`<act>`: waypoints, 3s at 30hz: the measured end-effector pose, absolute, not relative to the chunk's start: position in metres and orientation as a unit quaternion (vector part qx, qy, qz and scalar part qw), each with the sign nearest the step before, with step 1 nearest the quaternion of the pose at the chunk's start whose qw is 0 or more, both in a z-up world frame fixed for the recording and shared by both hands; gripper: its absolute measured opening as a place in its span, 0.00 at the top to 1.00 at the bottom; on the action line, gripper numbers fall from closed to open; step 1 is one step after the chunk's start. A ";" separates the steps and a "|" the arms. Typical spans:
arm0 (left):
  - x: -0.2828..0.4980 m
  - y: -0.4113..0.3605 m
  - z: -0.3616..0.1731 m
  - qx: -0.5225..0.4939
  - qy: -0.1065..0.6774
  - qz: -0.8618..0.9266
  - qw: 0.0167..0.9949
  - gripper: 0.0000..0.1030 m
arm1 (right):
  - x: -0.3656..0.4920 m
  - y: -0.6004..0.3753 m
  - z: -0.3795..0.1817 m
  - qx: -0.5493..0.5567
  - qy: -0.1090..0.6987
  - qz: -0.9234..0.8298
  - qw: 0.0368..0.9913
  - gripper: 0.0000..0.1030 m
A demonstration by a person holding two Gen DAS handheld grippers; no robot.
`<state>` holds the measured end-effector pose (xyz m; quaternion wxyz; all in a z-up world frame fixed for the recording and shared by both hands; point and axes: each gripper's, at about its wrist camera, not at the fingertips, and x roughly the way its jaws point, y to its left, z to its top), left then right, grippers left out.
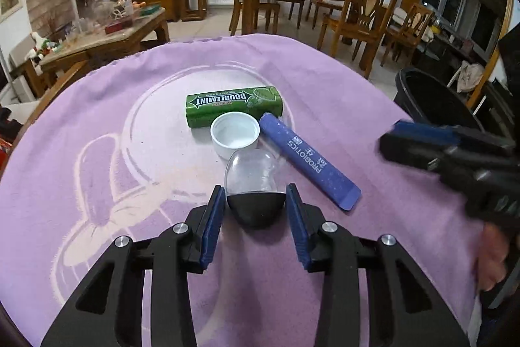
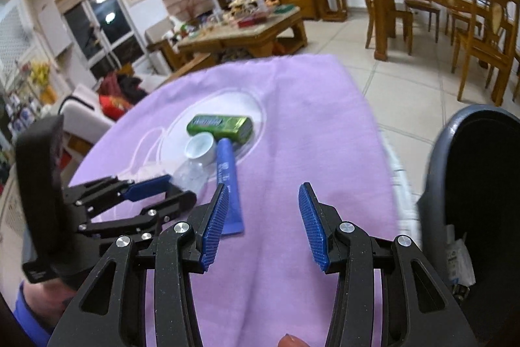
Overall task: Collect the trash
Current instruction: 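Grasp the clear cup with the left tool while the right tool grasps the purple stick, then carry the clear cup and purple stick over the bin and release both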
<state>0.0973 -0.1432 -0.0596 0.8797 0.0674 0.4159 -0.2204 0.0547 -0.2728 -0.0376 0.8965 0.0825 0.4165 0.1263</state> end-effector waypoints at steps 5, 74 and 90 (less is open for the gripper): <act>0.094 -0.127 -0.058 0.037 0.409 -0.222 0.884 0.63 | 0.070 -0.252 -0.049 0.051 0.437 0.130 0.889 0.56; 0.011 -0.414 -0.030 0.152 0.328 -0.427 0.829 0.63 | -0.100 -0.605 -0.027 0.298 0.281 -0.028 0.912 0.82; 0.008 -0.383 -0.015 0.159 0.319 -0.398 0.845 0.29 | -0.082 -0.556 -0.015 0.278 0.286 -0.014 0.917 0.54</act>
